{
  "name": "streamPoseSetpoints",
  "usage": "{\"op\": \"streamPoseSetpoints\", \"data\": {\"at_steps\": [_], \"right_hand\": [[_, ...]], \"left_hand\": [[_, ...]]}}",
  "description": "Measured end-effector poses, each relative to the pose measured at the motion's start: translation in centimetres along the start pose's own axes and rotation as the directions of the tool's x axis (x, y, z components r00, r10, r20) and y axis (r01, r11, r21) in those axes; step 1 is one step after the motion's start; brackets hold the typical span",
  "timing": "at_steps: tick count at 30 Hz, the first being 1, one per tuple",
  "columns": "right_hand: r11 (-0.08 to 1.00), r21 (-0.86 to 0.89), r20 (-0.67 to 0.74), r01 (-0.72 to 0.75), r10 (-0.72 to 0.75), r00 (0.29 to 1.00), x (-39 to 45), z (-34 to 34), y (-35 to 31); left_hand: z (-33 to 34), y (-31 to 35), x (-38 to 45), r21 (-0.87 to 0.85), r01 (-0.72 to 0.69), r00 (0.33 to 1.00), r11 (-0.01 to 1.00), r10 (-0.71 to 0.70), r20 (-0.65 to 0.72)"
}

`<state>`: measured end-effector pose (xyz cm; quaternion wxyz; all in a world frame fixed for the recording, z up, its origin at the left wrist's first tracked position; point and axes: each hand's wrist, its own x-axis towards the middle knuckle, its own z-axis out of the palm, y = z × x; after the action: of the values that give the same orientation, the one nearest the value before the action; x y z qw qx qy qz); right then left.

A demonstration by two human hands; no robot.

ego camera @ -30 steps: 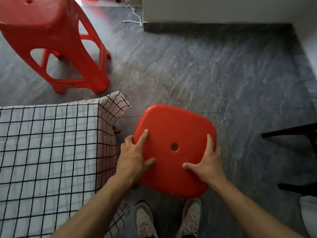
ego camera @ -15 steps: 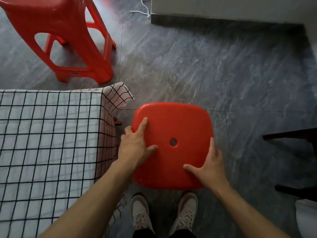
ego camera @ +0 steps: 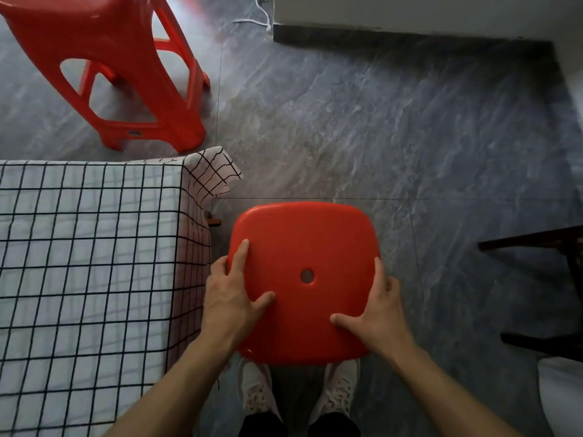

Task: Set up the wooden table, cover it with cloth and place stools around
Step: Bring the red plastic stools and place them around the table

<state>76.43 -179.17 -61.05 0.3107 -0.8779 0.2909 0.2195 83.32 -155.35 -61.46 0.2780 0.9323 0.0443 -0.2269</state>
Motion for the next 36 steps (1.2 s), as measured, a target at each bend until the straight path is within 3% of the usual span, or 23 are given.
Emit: {"op": "streamPoseSetpoints", "data": {"at_steps": [8,21,29,36], "right_hand": [[0.994,-0.052,-0.047,0.091,-0.094,0.995,2.5,-0.5,-1.2],[0.988,-0.043,-0.053,0.150,-0.152,0.987,4.3,-5.7,6.3],[0.993,-0.044,-0.079,0.106,-0.109,0.991,5.2,-9.2,10.1],[0.995,-0.067,-0.014,0.071,-0.072,0.997,5.5,-10.8,11.4]], "left_hand": [[1.1,0.1,-1.5,0.049,0.072,0.997,0.996,-0.073,0.009],[6.8,6.0,-3.7,0.070,0.019,0.999,0.997,-0.022,0.043],[9.0,10.5,-3.8,0.122,-0.075,0.989,0.990,0.059,0.134],[10.2,12.4,-4.1,0.106,-0.081,0.984,0.991,0.062,0.165]]}}
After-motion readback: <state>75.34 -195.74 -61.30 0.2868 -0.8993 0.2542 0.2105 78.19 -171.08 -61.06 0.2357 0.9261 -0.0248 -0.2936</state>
